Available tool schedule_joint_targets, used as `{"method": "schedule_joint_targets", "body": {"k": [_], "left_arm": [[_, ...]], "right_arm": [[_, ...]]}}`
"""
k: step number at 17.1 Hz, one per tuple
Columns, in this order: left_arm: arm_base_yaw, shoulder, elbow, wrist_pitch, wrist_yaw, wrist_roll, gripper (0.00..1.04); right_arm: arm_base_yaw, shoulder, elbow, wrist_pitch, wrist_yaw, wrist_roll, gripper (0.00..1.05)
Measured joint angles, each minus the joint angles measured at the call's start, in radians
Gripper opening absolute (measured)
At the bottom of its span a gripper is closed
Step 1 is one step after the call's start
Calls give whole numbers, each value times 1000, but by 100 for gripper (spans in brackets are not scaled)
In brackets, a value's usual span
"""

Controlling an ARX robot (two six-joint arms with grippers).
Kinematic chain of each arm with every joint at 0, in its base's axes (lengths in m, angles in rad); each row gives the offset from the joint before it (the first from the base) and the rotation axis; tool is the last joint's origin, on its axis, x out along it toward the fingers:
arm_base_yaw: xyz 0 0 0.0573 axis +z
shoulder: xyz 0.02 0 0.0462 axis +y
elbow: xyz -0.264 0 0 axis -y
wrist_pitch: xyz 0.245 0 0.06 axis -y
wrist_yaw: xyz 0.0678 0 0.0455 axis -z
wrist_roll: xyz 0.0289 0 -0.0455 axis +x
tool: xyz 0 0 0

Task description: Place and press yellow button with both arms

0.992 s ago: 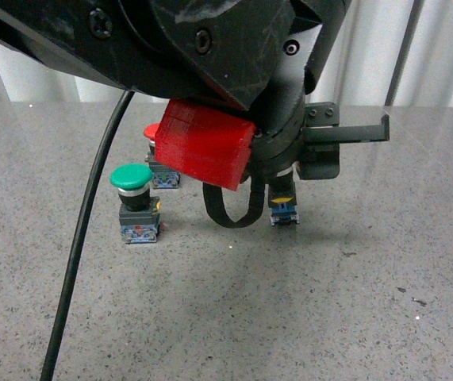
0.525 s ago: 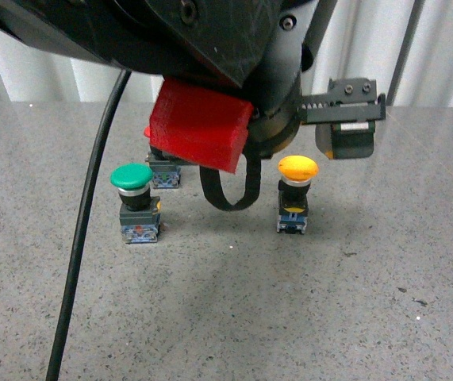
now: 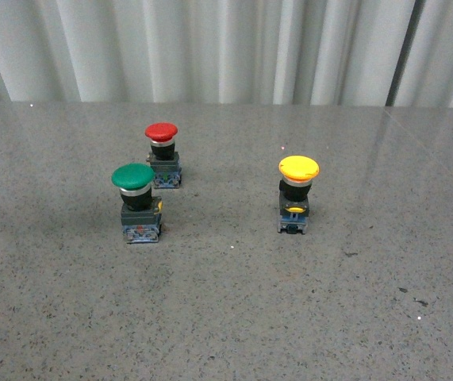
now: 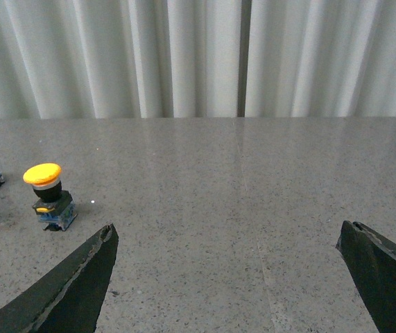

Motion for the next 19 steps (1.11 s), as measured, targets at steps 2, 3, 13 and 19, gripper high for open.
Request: {"method": "schedule_joint_targets", "body": {"k": [2,3,13,19], "left_arm": [[76,-206,-156,-23,113,39,90],[180,-431,-386,8,283,6,66],[368,-705,-742,65,499,-12,2],[376,-834,-818,14,502,-13,2]], "right_arm": [[0,0,0,0,0,0,98],[0,0,0,0,0,0,98],[0,0,0,1,0,0,98],[0,0,0,0,0,0,98]]}}
